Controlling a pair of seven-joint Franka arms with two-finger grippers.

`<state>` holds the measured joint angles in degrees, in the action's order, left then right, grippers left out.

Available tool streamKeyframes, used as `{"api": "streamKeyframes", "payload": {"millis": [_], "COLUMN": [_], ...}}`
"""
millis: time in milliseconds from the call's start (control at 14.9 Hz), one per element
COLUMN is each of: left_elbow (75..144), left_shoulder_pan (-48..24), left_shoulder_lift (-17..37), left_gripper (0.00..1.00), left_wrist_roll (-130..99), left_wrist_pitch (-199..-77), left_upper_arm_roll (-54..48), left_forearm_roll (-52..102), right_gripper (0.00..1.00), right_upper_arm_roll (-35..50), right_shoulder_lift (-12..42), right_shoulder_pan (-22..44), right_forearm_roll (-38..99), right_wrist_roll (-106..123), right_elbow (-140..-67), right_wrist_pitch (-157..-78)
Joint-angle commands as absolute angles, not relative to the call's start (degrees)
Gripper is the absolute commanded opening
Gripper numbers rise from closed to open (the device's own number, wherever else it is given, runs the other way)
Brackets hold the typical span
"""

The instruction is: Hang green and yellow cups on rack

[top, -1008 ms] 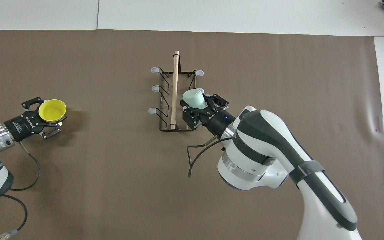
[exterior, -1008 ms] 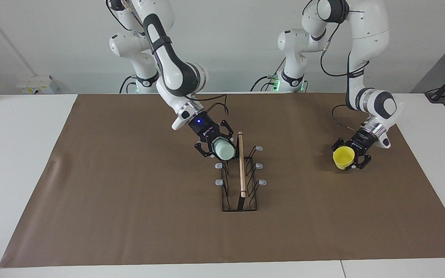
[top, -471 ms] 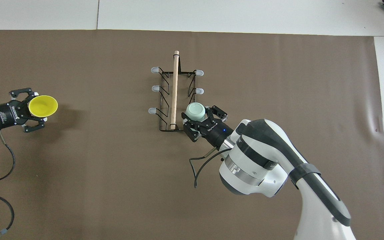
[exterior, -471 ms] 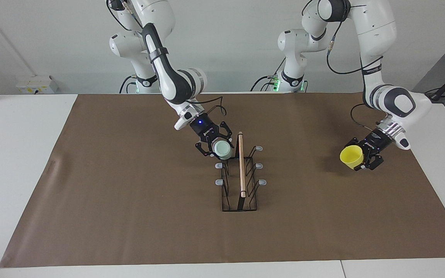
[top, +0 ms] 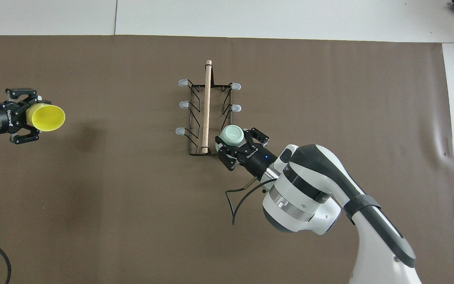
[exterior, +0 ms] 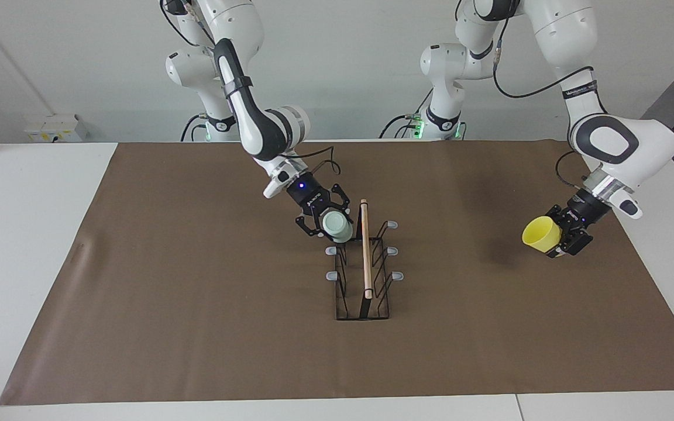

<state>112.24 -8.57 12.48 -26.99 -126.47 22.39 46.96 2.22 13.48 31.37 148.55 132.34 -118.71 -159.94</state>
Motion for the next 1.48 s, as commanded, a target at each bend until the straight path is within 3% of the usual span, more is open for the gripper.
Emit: {"api": "streamKeyframes", "payload": {"millis": [0, 67, 538, 807, 1008, 1412], "left_elbow": [111.98, 111.28, 108.55, 107.93, 107.84, 105.39], "left_shoulder_pan": [-10.89, -11.59, -14.85, -18.53, -22.4, -33.47], "left_shoulder_lift": [10.46, 10.02, 7.47, 5.81, 4.05, 2.46], "left_gripper": [0.0, 0.0, 0.0, 0.0, 0.0, 0.0], "left_wrist_roll": [-27.77, -27.95, -33.29, -43.48, -52.8, -70.47], "left_wrist_pitch": [-129.1, -129.55, -129.55, -128.94, -125.88, -112.09], "left_upper_arm_roll": [22.76, 22.76, 22.68, 22.68, 22.59, 22.15], "left_forearm_roll": [38.09, 34.32, 12.68, -3.73, -16.31, -34.8], "right_gripper": [0.74, 1.0, 1.0, 1.0, 1.0, 1.0], "right_upper_arm_roll": [2.37, 2.37, 2.55, 2.55, 2.55, 2.11], "right_shoulder_lift": [11.78, 11.78, 11.95, 10.11, 8.62, 6.24], "right_shoulder_pan": [30.94, 31.02, 32.25, 32.26, 32.08, 30.59], "right_forearm_roll": [157.32, 158.02, 161.63, 160.4, 159.0, 143.91], "right_wrist_roll": [137.81, 137.73, 134.91, 133.94, 133.86, 133.95], "right_elbow": [-120.85, -120.85, -119.44, -115.93, -115.93, -115.67], "right_wrist_pitch": [-159.34, -159.35, -162.77, -172.07, -173.66, -178.07]}}
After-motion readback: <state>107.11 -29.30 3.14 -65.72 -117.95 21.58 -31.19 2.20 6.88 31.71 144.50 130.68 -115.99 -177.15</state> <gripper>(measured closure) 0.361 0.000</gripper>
